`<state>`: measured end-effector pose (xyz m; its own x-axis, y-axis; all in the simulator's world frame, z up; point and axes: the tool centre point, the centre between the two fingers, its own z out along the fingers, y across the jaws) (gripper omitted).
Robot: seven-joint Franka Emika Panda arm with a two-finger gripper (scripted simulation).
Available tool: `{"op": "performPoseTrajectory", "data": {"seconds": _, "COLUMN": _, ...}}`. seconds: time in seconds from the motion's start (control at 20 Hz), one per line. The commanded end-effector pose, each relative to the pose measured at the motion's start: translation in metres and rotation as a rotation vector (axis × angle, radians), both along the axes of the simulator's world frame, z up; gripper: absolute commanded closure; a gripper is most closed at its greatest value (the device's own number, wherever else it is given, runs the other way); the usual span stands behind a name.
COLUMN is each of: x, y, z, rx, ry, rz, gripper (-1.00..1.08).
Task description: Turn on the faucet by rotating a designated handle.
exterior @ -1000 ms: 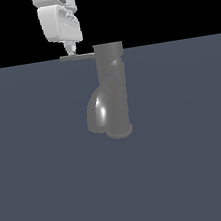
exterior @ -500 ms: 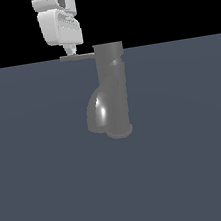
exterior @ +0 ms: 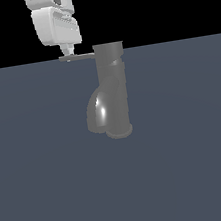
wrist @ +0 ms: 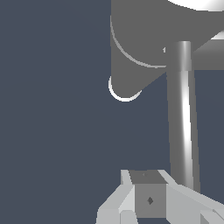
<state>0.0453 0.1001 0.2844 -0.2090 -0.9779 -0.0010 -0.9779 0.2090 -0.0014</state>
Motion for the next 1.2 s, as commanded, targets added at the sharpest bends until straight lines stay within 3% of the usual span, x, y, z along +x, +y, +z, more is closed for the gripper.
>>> {"op": "performPoseTrajectory", "data": {"seconds": 0.0, "x": -0.008, "y": 0.001, "z": 0.000, "rx": -0.001, "ry": 0.002, "rz": 0.000, "gripper": 1.08}}
{"op": "performPoseTrajectory", "data": {"seconds": 1.15, "x": -0.078, "y": 0.010, "z": 0.000, "rx": -0.001, "ry": 0.002, "rz": -0.001, "gripper": 1.08}}
